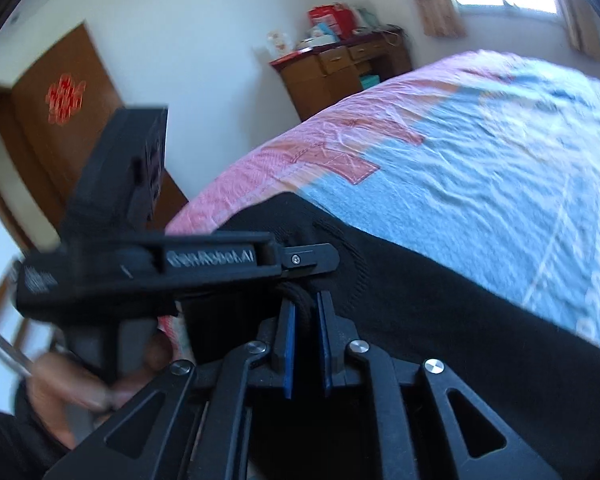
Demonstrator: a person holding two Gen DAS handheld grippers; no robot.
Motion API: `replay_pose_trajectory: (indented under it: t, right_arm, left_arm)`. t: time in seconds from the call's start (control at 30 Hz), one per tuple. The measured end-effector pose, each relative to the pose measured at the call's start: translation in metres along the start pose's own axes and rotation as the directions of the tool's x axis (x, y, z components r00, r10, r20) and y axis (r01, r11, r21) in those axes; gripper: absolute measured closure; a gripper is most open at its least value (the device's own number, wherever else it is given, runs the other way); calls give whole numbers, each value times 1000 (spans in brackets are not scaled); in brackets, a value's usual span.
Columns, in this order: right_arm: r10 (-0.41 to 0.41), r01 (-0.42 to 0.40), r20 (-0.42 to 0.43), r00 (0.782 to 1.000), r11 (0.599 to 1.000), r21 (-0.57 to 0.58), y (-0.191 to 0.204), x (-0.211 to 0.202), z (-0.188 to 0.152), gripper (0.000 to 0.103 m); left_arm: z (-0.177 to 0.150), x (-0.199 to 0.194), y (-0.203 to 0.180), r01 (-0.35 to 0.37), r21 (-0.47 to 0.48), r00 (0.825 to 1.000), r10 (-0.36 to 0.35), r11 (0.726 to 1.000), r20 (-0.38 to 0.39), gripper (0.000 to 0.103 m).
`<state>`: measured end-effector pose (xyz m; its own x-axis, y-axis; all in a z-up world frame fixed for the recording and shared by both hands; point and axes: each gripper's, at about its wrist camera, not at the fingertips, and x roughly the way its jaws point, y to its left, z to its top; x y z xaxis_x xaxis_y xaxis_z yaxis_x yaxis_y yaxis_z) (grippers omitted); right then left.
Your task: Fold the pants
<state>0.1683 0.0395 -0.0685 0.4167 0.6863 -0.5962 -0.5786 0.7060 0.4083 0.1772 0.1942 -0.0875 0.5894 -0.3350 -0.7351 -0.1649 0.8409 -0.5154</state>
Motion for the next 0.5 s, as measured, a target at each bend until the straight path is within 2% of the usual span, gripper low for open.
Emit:
replay_pose_trajectory:
  t: [0.07, 0.13, 0.17, 0.27, 0.33, 0.4, 0.47, 0.5]
  right_arm:
    - [-1, -1, 51, 999, 1000, 26, -3, -19, -1, 90]
    - [-26, 17, 129, 991, 997, 73, -14, -56, -3, 88]
    - [-46, 27, 165, 985, 993, 113, -25, -77, -6, 82]
    - [-146, 78, 247, 958, 961, 267, -70, -141, -18, 56]
    - [-271, 154, 279, 921, 912, 379, -111, -197, -31, 54]
    - [-405, 249, 265, 875, 846, 472, -148, -248, -42, 54]
    - [-551, 339, 212, 807, 727, 598, -191, -306, -57, 54]
    - [-618, 359, 172, 767, 636, 684, -222, -341, -70, 54]
  left_arm:
    - [1, -8, -2, 36, -3, 999, -36, 999, 9, 90]
    - [4, -15, -3, 50, 13, 998, -50, 999, 25, 90]
    - [5, -20, -4, 58, 19, 998, -58, 998, 32, 90]
    - [9, -29, -2, 87, 9, 995, -87, 996, 50, 90]
    - [9, -33, 0, 101, -3, 993, -100, 995, 57, 90]
    - [8, -34, -1, 94, 6, 994, -94, 996, 58, 90]
    - [7, -33, -1, 88, 9, 995, -88, 996, 55, 90]
    - [7, -32, -1, 84, 10, 995, -84, 996, 54, 90]
